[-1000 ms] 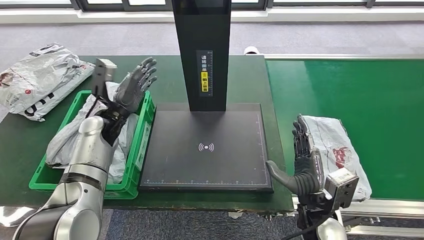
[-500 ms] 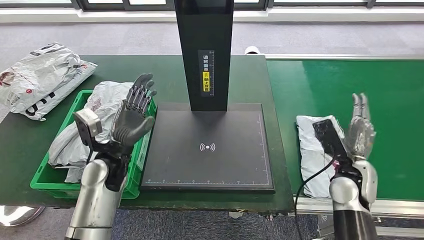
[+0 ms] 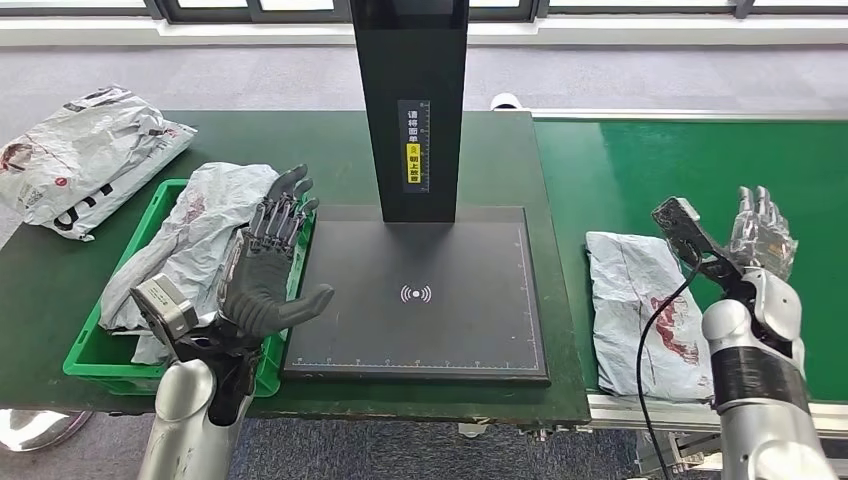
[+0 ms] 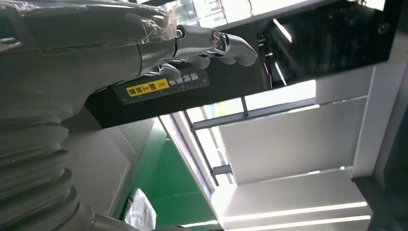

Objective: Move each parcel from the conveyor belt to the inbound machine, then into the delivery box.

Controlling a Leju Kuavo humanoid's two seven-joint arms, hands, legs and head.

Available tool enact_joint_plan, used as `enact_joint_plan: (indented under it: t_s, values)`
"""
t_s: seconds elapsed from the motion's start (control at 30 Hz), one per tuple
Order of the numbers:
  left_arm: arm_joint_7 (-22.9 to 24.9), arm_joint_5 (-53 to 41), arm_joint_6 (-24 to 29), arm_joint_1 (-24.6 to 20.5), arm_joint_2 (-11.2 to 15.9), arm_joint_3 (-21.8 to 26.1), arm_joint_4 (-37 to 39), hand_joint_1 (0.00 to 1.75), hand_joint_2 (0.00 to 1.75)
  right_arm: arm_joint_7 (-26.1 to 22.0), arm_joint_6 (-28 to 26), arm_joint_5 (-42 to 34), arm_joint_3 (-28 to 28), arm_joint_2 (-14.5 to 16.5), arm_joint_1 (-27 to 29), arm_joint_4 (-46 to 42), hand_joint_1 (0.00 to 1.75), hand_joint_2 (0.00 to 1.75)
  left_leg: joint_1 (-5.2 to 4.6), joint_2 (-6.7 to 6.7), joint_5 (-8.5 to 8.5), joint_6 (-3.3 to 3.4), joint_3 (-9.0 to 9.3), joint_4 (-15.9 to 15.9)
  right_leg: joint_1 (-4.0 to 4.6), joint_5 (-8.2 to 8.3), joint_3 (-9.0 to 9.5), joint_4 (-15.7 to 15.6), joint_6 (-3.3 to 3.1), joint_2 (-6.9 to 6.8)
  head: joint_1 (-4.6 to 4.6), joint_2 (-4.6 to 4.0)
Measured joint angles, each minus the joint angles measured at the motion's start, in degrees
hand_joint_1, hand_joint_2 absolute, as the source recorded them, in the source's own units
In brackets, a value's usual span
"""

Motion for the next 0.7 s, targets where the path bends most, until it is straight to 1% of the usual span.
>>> enact_joint_plan:
  t_s: [0.1,0.23,0.3,0.43,0.5,0.63,0.7]
  values:
    - [-0.81,-0.46,-0.33,0.04,0.0,-0.27,0.28,0.0,1.75,2.19,4.59,4.16,0.55,-2.39,-4.43,10.16,0.0,1.75,0.0,-0.1,0.06,0.09,-0.04,0.01,-0.09,0.04,0.0,-0.01,0.06,-0.1,-0.01,0.0]
    - [-1.67,-0.47,-0.73,-0.39,0.0,-0.28,1.41,0.0,1.75,3.3,12.91,7.25,2.4,-3.53,-6.91,19.88,0.0,1.75,-0.01,-0.12,0.05,0.1,-0.04,0.01,-0.1,0.05,-0.01,-0.01,0.09,-0.09,-0.01,0.0]
    - [-2.0,-0.44,-1.06,-0.66,0.0,-0.28,1.98,0.0,1.75,2.11,16.44,7.41,3.16,-3.56,-6.85,23.34,0.0,1.75,-0.01,-0.13,0.05,0.1,-0.04,0.01,-0.09,0.05,-0.01,-0.01,0.09,-0.1,-0.01,0.0]
    - [-2.64,-0.24,-1.14,-1.19,0.07,-0.28,2.8,0.0,1.75,-4.04,22.9,5.98,3.75,-3.44,-5.81,28.12,0.0,1.75,0.0,-0.15,0.05,0.09,-0.07,0.0,-0.08,0.04,-0.03,-0.01,0.09,-0.11,0.0,0.0]
    - [-2.93,0.02,-0.95,-1.4,0.18,-0.28,3.09,0.0,1.75,-5.48,24.19,5.91,3.98,-3.18,-5.09,29.66,0.0,1.75,0.0,-0.16,0.05,0.09,-0.08,-0.01,-0.08,0.04,-0.04,-0.01,0.09,-0.11,0.0,0.0]
    - [-3.32,-0.23,0.07,-1.42,0.32,-0.28,3.43,0.0,1.75,-5.79,24.91,6.14,4.24,-2.53,-4.63,31.38,0.0,1.75,0.0,-0.14,0.05,0.09,-0.07,-0.01,-0.06,0.04,-0.03,-0.01,0.09,-0.1,0.0,0.0]
    - [-3.69,-0.95,0.64,-1.36,0.33,-0.28,3.44,0.0,1.75,-6.71,25.14,6.17,4.31,-2.15,-4.65,31.8,0.0,1.75,0.0,-0.14,0.05,0.09,-0.05,0.0,-0.04,0.04,0.0,-0.01,0.09,-0.09,-0.01,0.0]
